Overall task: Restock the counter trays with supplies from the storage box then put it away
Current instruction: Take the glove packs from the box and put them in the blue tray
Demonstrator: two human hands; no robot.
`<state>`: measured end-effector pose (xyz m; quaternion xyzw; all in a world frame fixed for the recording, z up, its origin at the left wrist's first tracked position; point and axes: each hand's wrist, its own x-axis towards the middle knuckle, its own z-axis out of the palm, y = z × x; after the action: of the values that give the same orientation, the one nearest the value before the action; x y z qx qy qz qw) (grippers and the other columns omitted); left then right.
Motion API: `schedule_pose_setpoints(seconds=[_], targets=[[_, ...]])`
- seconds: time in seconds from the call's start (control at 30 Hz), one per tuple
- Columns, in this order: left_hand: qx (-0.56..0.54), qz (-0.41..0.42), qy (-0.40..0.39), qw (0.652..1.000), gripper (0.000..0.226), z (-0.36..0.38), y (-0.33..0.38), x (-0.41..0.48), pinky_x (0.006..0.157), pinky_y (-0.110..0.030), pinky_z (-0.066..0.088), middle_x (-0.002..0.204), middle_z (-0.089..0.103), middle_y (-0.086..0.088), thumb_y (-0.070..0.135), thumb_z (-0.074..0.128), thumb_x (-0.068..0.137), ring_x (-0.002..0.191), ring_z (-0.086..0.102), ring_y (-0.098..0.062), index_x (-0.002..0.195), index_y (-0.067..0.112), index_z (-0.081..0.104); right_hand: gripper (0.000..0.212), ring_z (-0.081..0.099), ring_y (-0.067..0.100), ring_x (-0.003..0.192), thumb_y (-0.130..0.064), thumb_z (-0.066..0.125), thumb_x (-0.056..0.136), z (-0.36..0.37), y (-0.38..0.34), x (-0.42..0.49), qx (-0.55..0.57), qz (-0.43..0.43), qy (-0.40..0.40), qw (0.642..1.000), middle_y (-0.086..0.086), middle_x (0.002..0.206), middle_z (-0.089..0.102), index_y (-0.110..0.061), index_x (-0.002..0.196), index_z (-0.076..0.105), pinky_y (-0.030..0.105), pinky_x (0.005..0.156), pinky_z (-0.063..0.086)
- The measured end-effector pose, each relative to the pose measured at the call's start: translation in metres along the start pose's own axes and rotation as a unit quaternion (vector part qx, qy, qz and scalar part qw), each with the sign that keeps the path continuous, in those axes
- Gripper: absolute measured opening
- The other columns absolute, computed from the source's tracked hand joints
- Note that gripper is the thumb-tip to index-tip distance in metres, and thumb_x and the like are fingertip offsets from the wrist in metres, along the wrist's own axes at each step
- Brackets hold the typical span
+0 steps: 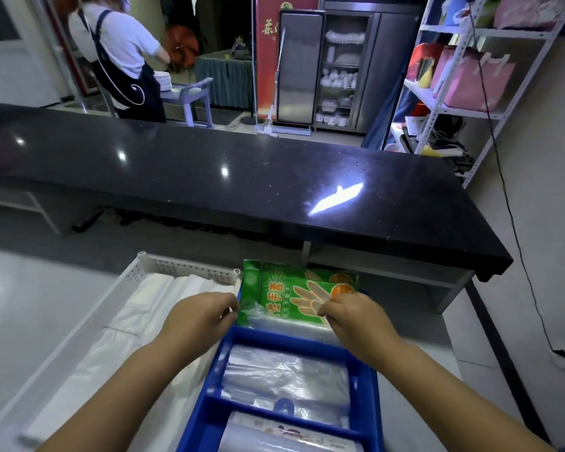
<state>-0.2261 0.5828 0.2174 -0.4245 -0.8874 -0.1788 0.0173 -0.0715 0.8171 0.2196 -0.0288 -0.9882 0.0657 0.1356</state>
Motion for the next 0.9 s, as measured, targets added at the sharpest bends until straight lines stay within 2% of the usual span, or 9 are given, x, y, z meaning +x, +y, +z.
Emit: schedule_pose_setpoints(seconds=[0.03,0.1,0.13,0.2,0.27,0.43,0.57,0.7,0.9], targets=[[-0.004,-0.02,0.008,1.0,0.011,-0.004,0.003,-0.011,0.055,-0.023,0.034,0.084,0.068,0.009,0.029,0.054,0.087,0.077,0.06,-0.013,0.093,0.027,0.064,0.011,0.069,0.023,0.079,-0.011,0.068,0.081,-0.001,-0.01,0.004,0.011,-0.025,0.016,0.999,0.002,0.086,0.075,-0.019,0.088,0.074,0.035,0.068,0.057],[-0.012,-0.063,0.016,0.998,0.01,-0.01,0.007,-0.035,0.051,-0.016,0.03,0.081,0.067,0.012,0.033,0.053,0.088,0.07,0.056,-0.008,0.092,0.031,0.063,0.012,0.071,0.024,0.082,-0.006,0.069,0.078,0.0,-0.03,0.011,0.03,-0.068,0.025,0.997,0.003,0.082,0.075,-0.017,0.08,0.074,0.043,0.08,0.058],[-0.014,-0.085,0.017,0.996,0.01,-0.013,0.008,-0.049,0.051,-0.013,0.029,0.079,0.066,0.013,0.034,0.053,0.088,0.067,0.054,-0.006,0.091,0.032,0.062,0.013,0.07,0.025,0.077,-0.006,0.067,0.078,0.002,-0.041,0.015,0.044,-0.084,0.019,0.995,0.004,0.078,0.075,-0.017,0.079,0.074,0.046,0.08,0.057],[-0.016,-0.131,0.021,0.991,0.01,-0.017,0.005,-0.078,0.051,-0.011,0.028,0.074,0.062,0.016,0.036,0.051,0.088,0.064,0.05,-0.003,0.089,0.034,0.061,0.013,0.066,0.028,0.062,-0.007,0.064,0.076,0.005,-0.063,0.019,0.076,-0.118,0.005,0.99,0.004,0.069,0.072,-0.017,0.079,0.073,0.04,0.059,0.057],[-0.016,-0.175,0.024,0.984,0.01,-0.02,0.0,-0.107,0.051,-0.011,0.027,0.072,0.057,0.018,0.038,0.051,0.088,0.064,0.049,-0.003,0.088,0.035,0.061,0.013,0.065,0.027,0.058,-0.008,0.067,0.075,0.008,-0.086,0.02,0.094,-0.156,-0.006,0.983,0.003,0.068,0.071,-0.018,0.081,0.073,0.03,0.048,0.052],[-0.015,-0.262,0.043,0.964,0.008,-0.032,-0.021,-0.181,0.054,-0.021,0.034,0.068,0.056,0.016,0.036,0.054,0.086,0.069,0.056,-0.007,0.086,0.036,0.062,0.023,0.068,0.028,0.088,-0.013,0.052,0.087,0.019,-0.146,0.014,0.128,-0.218,-0.08,0.964,0.003,0.098,0.074,-0.018,0.102,0.07,0.039,0.069,0.055],[-0.042,-0.291,0.089,0.952,0.003,-0.046,-0.038,-0.24,0.061,-0.029,0.046,0.074,0.068,0.007,0.029,0.063,0.082,0.074,0.063,-0.016,0.08,0.029,0.065,0.027,0.063,0.018,0.097,-0.024,0.043,0.094,0.027,-0.198,0.011,0.108,-0.254,-0.13,0.952,-0.004,0.107,0.068,-0.027,0.114,0.06,0.035,0.08,0.051],[-0.038,-0.309,0.101,0.945,0.003,-0.058,-0.066,-0.313,0.058,-0.026,0.036,0.078,0.069,0.009,0.03,0.062,0.083,0.075,0.061,-0.011,0.081,0.029,0.064,0.029,0.061,0.018,0.101,-0.028,0.04,0.095,0.043,-0.271,0.009,0.104,-0.271,-0.135,0.947,-0.004,0.112,0.067,-0.029,0.115,0.06,0.029,0.081,0.045],[-0.036,-0.395,0.098,0.913,0.005,-0.079,-0.129,-0.462,0.051,-0.013,0.029,0.077,0.068,0.013,0.03,0.062,0.084,0.071,0.06,-0.007,0.079,0.03,0.064,0.026,0.065,0.018,0.092,-0.027,0.045,0.092,0.083,-0.41,-0.024,0.108,-0.354,-0.154,0.916,-0.004,0.104,0.07,-0.029,0.109,0.064,0.028,0.073,0.047]])
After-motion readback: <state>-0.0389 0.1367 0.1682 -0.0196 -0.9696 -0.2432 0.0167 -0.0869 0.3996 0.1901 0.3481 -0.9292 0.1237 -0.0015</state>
